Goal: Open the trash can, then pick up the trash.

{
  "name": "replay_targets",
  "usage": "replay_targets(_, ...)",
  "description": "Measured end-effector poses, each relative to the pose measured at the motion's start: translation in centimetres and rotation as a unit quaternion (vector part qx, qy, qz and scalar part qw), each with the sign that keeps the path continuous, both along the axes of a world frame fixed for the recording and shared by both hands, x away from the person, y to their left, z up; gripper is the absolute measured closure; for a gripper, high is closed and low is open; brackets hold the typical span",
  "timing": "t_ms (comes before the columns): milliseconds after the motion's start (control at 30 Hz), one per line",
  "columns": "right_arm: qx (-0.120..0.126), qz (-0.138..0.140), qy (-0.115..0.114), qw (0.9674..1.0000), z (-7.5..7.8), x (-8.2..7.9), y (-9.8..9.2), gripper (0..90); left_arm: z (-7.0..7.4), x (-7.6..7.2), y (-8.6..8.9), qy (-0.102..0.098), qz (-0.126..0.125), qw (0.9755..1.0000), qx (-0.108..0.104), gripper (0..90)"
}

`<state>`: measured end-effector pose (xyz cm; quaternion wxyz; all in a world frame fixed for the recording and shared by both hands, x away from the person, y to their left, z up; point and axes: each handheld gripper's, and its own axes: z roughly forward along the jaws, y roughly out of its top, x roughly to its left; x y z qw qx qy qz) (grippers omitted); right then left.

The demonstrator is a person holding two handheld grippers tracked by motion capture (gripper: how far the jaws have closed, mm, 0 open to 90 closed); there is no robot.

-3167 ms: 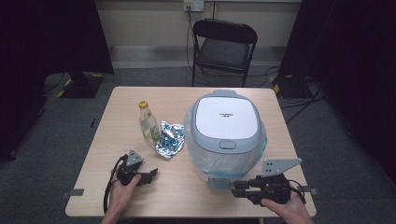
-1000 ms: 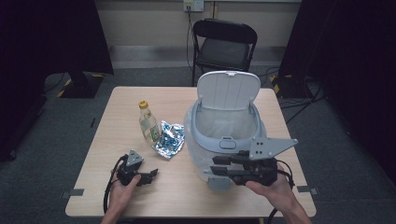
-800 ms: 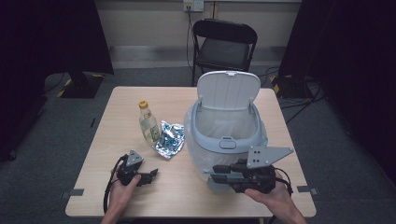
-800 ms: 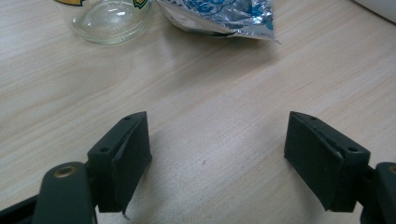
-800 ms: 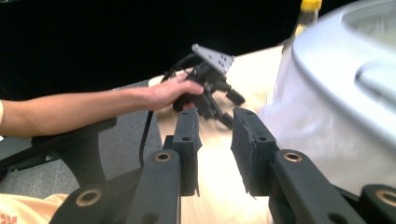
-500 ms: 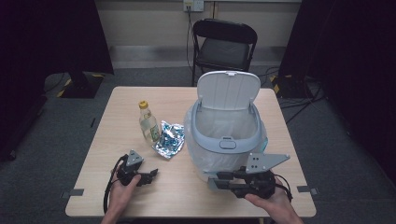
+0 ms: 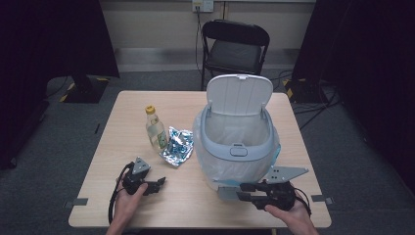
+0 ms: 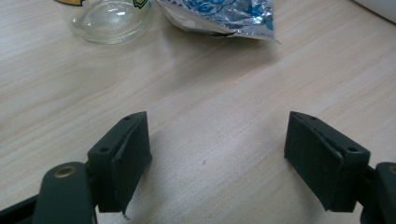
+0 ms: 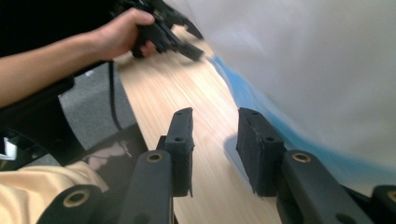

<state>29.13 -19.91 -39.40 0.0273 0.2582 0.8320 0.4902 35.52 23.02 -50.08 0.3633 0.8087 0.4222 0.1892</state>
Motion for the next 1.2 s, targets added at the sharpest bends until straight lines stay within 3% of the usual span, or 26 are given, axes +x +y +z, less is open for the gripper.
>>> replay_targets(333,-0.025,-0.066,0.025,0.9972,-3.3,1.5,-2.8,64.4,0.0,0.0,0.0,0.000,0.001,1.0000,-0.001,22.1)
replay_targets(533,-0.049,-0.105,0.015,0.9932,-4.8,2.3,-3.9,58.1,0.0,0.0,0.0,0.000,0.000,1.0000,0.000,22.0)
replay_targets(700,-0.074,-0.163,-0.003,0.9838,-6.3,3.8,-4.9,50.1,0.0,0.0,0.0,-0.001,0.000,1.0000,0.002,21.8)
replay_targets(733,-0.071,-0.174,-0.001,0.9822,-6.5,4.1,-5.0,48.0,0.0,0.0,0.0,-0.001,0.000,1.0000,0.003,21.7)
replay_targets(800,-0.085,-0.200,-0.006,0.9762,-7.0,4.8,-5.1,45.1,0.0,0.0,0.0,0.000,0.000,1.0000,0.004,21.4)
replay_targets(967,-0.099,-0.236,0.001,0.9667,-8.1,6.4,-5.2,36.1,0.0,0.1,-0.1,0.001,0.000,1.0000,0.003,20.5)
replay_targets(1033,-0.104,-0.246,0.006,0.9636,-8.5,6.8,-5.2,31.5,0.0,0.2,0.1,0.008,-0.002,0.9999,-0.011,17.7)
replay_targets(1100,-0.113,-0.253,0.001,0.9609,-8.8,7.0,-5.1,28.4,0.0,0.3,0.2,0.008,0.006,0.9998,-0.019,20.6)
replay_targets(1200,-0.114,-0.257,0.006,0.9597,-9.3,7.0,-5.1,26.2,0.1,0.7,0.5,0.012,0.010,0.9993,-0.034,22.9)
